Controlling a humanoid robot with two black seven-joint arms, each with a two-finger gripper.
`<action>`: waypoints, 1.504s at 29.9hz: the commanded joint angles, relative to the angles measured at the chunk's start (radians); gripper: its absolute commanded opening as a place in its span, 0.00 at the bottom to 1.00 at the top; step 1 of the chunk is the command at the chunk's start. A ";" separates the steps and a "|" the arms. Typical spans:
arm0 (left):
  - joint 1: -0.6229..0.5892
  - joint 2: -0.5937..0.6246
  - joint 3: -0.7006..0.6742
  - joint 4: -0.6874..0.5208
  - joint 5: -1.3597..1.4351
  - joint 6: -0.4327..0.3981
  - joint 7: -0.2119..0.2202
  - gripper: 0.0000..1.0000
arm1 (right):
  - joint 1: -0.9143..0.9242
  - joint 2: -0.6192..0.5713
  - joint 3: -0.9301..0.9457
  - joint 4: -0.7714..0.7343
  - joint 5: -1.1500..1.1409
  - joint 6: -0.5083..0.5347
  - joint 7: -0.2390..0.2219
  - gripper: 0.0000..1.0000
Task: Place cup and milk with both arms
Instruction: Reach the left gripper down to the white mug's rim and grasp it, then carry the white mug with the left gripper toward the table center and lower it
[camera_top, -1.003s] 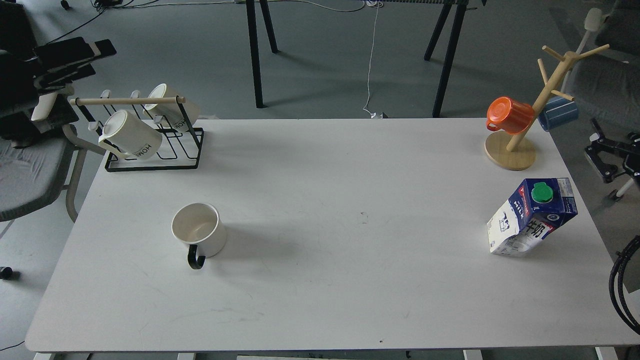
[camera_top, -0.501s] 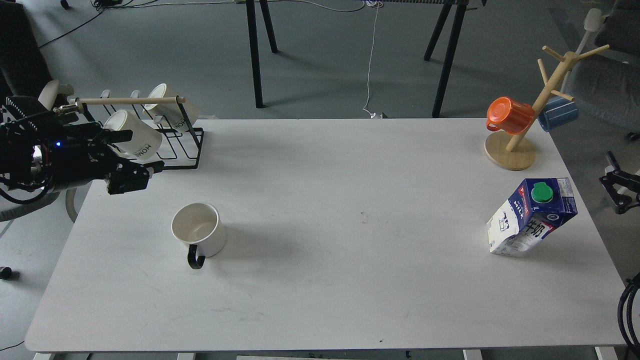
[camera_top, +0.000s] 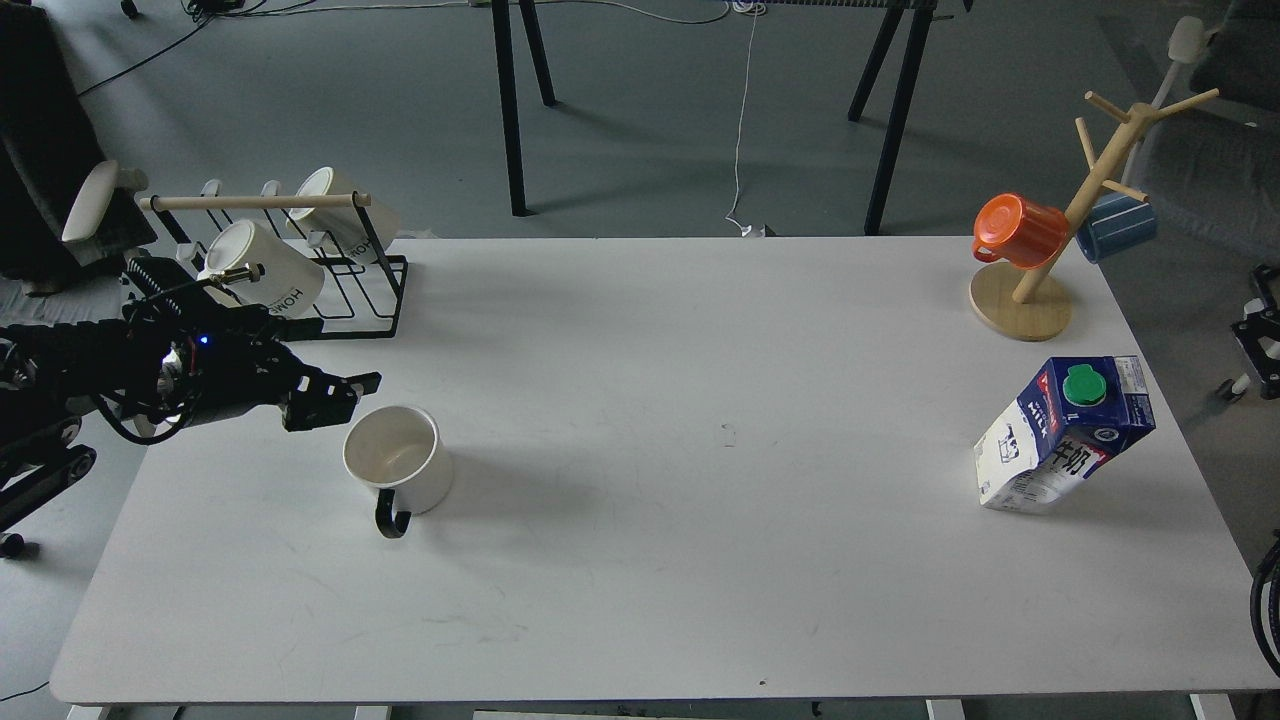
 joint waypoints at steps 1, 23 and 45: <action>0.021 -0.037 0.001 0.041 0.021 0.000 0.000 1.00 | 0.011 0.001 0.000 0.001 -0.001 0.000 0.000 0.98; 0.073 -0.103 0.002 0.091 0.086 -0.054 0.000 0.94 | 0.002 -0.002 -0.001 0.001 -0.001 0.000 0.000 0.98; 0.081 -0.119 0.051 0.082 0.089 0.117 0.000 0.00 | -0.010 -0.002 -0.011 -0.002 -0.001 0.000 0.000 0.98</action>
